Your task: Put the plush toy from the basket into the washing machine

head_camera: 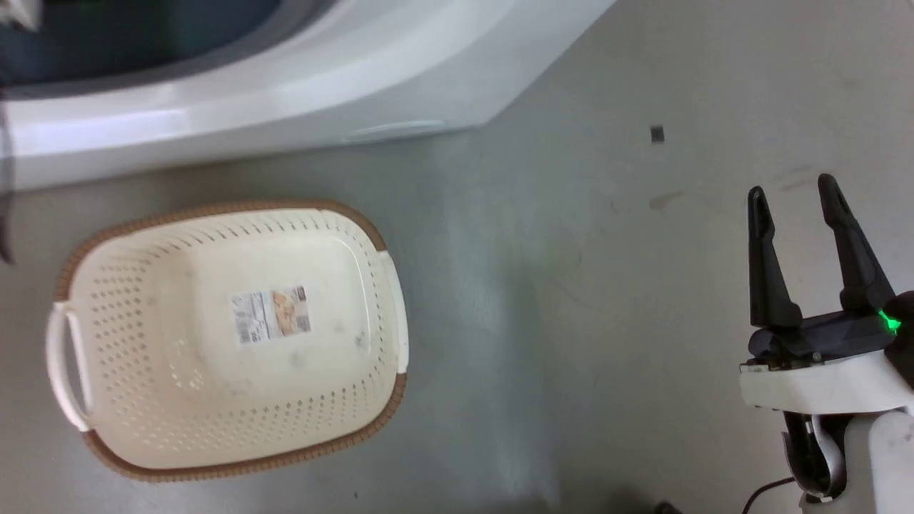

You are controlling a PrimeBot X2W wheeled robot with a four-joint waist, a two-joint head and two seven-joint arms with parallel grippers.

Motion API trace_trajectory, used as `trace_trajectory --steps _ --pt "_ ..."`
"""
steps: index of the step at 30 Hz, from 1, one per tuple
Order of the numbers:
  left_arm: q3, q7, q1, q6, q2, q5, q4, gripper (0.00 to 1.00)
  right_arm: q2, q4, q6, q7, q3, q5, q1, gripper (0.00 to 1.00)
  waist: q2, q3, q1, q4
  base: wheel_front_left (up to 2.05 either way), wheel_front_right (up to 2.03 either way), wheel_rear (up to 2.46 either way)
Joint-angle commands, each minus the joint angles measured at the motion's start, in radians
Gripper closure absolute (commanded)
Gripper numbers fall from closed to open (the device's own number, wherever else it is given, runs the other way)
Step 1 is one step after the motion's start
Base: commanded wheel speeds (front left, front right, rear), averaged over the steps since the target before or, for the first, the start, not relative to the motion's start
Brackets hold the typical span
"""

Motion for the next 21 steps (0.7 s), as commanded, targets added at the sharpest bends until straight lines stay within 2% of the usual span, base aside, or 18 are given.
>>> trace_trajectory --steps 1,4,9,15,21 --pt "0.018 -0.057 0.063 -0.004 -0.024 -0.039 0.022 0.00 0.000 0.009 -0.001 -0.005 -0.005 -0.010 -0.011 0.00 0.0000 -0.104 -0.0001 0.029 0.00 0.00 0.00" --pt "0.054 -0.113 0.159 -0.004 -0.063 -0.095 0.044 0.00 0.000 0.026 -0.001 -0.005 -0.007 -0.024 0.002 0.00 0.0000 -0.195 -0.0001 0.052 0.00 0.00 0.00" --pt "0.105 -0.134 0.286 0.010 -0.103 -0.128 0.009 0.00 0.000 0.038 -0.001 -0.005 -0.007 -0.044 0.020 0.00 0.0000 -0.301 -0.0001 0.090 0.00 0.00 0.00" --pt "0.266 -0.135 0.566 0.078 -0.140 -0.095 -0.253 0.00 0.000 0.053 -0.001 -0.005 -0.015 -0.060 0.065 0.00 0.0000 -0.444 -0.0001 0.136 0.00 0.00 0.00" --pt "0.426 -0.135 0.884 0.134 -0.217 -0.028 -0.514 0.00 0.000 0.058 -0.001 -0.005 -0.006 -0.066 0.126 0.00 0.0000 -0.546 -0.0001 0.170 0.00 0.00 0.00"
